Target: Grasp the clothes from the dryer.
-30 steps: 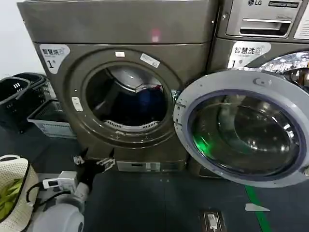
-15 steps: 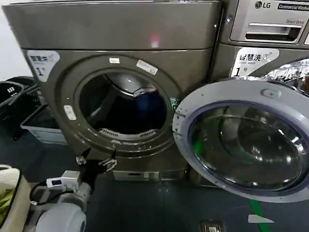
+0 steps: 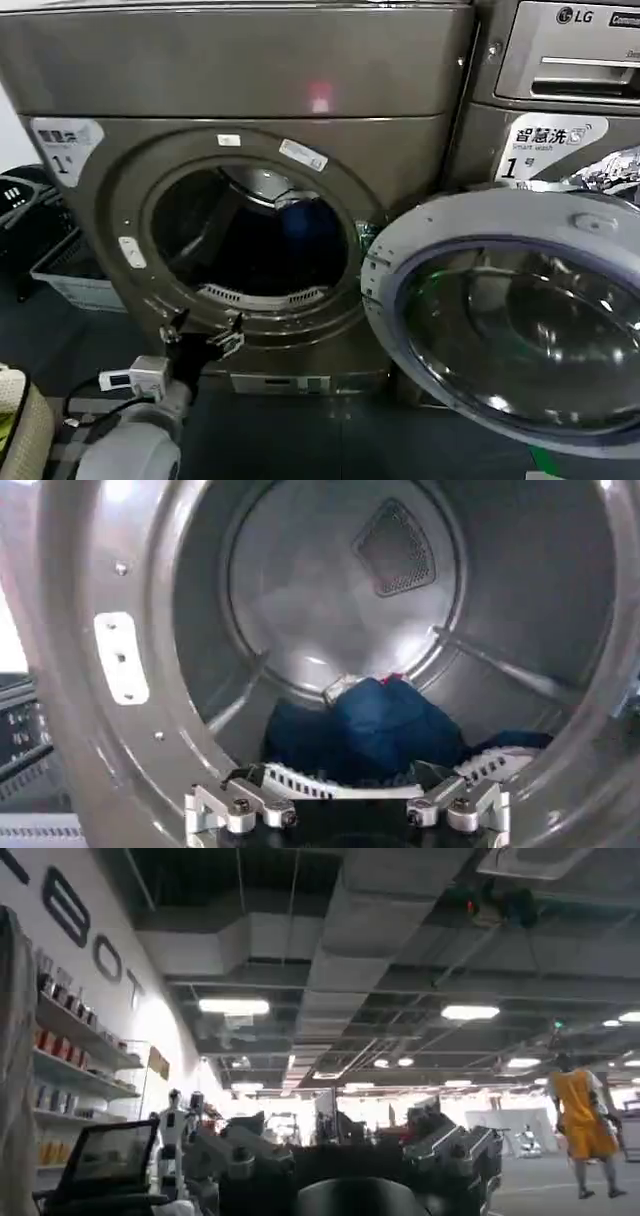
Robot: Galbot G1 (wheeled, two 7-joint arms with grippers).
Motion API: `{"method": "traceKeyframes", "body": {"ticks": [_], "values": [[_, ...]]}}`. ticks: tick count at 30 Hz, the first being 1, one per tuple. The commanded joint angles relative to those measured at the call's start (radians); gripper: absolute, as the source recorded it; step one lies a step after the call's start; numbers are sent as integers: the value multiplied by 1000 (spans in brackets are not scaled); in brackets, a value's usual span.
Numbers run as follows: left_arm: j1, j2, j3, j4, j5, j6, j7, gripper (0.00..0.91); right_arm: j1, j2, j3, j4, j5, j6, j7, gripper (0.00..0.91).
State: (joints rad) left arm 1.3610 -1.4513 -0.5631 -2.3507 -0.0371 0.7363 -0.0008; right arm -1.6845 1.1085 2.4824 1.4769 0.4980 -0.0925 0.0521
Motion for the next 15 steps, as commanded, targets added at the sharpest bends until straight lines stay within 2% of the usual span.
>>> {"method": "traceKeyframes", "body": {"ticks": [1, 15], "values": [[4, 0, 2, 2, 2, 49, 1, 907, -1, 0, 0, -5, 0, 1, -1, 907], [6, 2, 5, 2, -11, 49, -9, 907, -3, -2, -7, -5, 0, 3, -2, 907]]}}
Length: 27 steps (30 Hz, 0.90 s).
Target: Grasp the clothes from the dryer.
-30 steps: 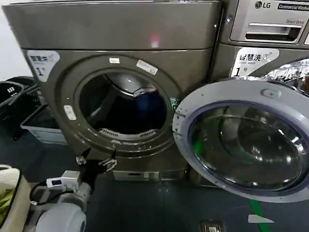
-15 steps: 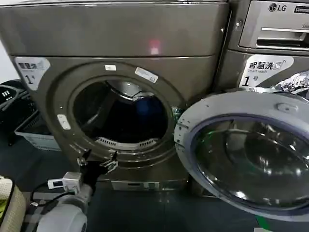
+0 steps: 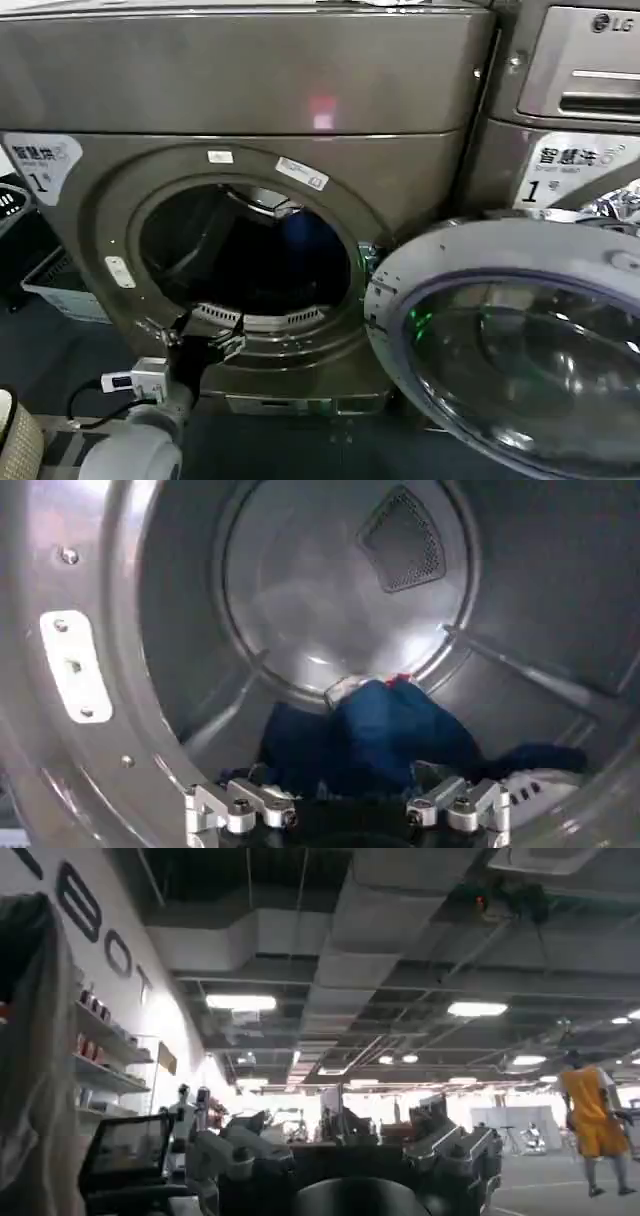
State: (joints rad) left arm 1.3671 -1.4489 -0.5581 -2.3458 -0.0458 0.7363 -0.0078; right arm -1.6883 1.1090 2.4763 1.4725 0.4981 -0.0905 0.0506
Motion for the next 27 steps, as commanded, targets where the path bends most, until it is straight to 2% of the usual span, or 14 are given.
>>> {"method": "traceKeyframes", "body": {"ticks": [1, 27], "values": [[0, 0, 0, -3, -3, 49, -1, 907, 1, -4, -1, -1, 0, 0, 0, 907], [-8, -9, 16, 21, 4, 49, -1, 907, 8, 15, -17, 3, -5, 9, 3, 907]]}}
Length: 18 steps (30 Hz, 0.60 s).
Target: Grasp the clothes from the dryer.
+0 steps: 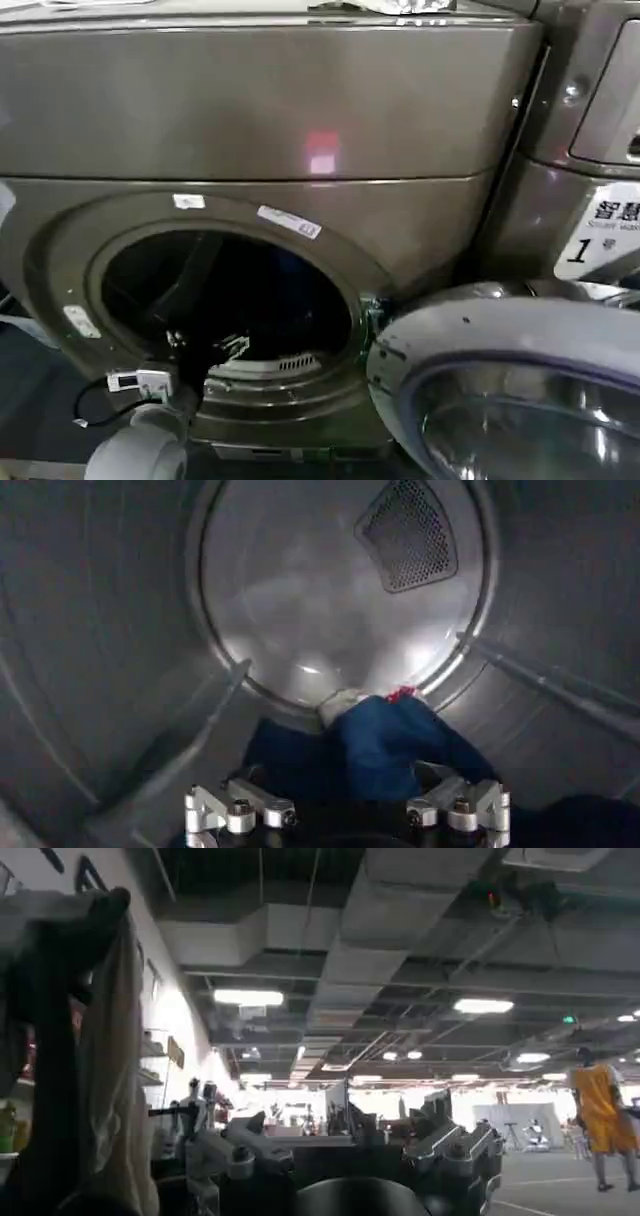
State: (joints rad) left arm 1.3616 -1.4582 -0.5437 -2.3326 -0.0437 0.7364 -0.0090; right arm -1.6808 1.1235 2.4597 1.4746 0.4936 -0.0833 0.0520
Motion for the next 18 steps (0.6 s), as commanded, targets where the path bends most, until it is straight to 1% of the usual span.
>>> {"method": "traceKeyframes", "body": {"ticks": [1, 7, 14, 18], "values": [[-5, -1, 3, 11, 4, 49, 0, 907, 0, 2, -2, 1, 1, 6, 1, 907], [-49, -16, 24, 47, 28, 49, -3, 907, -5, -1, 8, -17, 0, 24, 2, 907], [-230, -20, 68, 200, 39, 49, -30, 907, -4, 0, -1, -6, -1, 27, 2, 907], [-309, -25, 62, 301, 55, 35, -32, 907, -3, -3, -7, -2, -1, 27, 1, 907]]}}
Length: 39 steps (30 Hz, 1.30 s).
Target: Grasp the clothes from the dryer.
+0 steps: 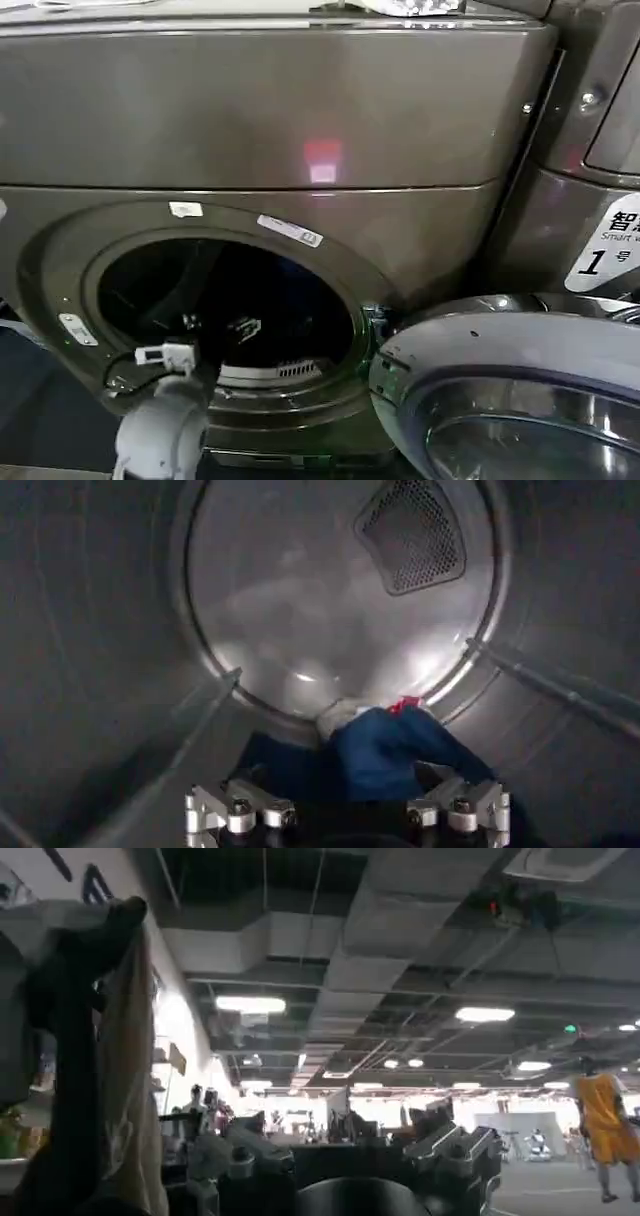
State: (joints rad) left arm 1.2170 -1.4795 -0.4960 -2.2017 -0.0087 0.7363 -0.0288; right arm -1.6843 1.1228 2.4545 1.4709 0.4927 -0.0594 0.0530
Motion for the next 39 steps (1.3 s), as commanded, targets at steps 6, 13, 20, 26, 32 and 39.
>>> {"method": "traceKeyframes", "body": {"ticks": [6, 13, 20, 26, 32, 39], "values": [[-294, -9, 5, 369, 9, -55, -6, 907, 13, -4, -21, 10, -2, 3, 0, 907], [-481, -18, -16, 587, 26, -122, 20, 907, 13, -3, -28, 20, -1, 2, 1, 907], [-584, -26, -8, 802, 148, -193, 119, 907, 12, -2, -33, 28, 0, 1, 0, 907], [-693, -21, -17, 914, 683, -281, 500, 907, -1, -8, -25, 26, 1, 2, -2, 907], [-764, 9, 39, 940, 1138, -581, 900, 907, -7, -17, -15, 27, 1, 1, -3, 907], [-880, -22, -17, 1032, 1386, -777, 1277, 907, -4, -16, -21, 27, -2, 11, -8, 907]]}}
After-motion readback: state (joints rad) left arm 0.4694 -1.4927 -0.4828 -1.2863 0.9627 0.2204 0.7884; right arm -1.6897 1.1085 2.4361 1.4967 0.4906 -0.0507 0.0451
